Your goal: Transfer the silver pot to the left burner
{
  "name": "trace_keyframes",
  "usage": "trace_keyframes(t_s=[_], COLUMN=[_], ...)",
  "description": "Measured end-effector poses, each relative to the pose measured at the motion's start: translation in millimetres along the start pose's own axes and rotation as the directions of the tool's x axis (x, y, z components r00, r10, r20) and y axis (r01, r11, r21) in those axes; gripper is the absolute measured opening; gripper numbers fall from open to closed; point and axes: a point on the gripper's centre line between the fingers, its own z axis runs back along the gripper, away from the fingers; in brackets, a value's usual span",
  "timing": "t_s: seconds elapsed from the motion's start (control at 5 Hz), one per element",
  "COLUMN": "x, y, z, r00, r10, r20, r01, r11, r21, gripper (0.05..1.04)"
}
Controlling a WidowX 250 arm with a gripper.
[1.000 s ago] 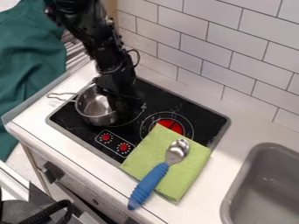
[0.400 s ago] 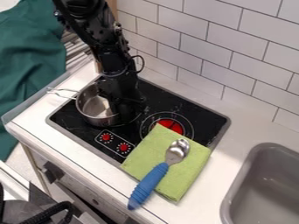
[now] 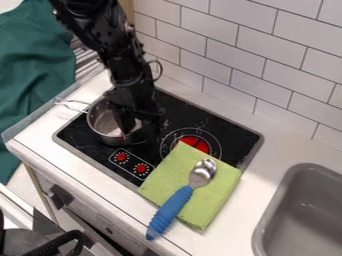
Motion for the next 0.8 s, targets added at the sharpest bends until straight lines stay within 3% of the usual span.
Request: trace_keyframes(t_s=[0.2,0.4,0.8], x=[-3,-5,-10], y=[-12,-32,-50], z=[17,30,30], r00=[0.999,0.998,0.994], r10=[-0.032,-0.067,-0.103], r20=[0.021,0.014,-0.031], r01=[0.031,0.065,0.106], r11=[0.999,0.995,0.99], r21=[0.045,0.08,0.091], gripper=[1.017,1.01,1.008])
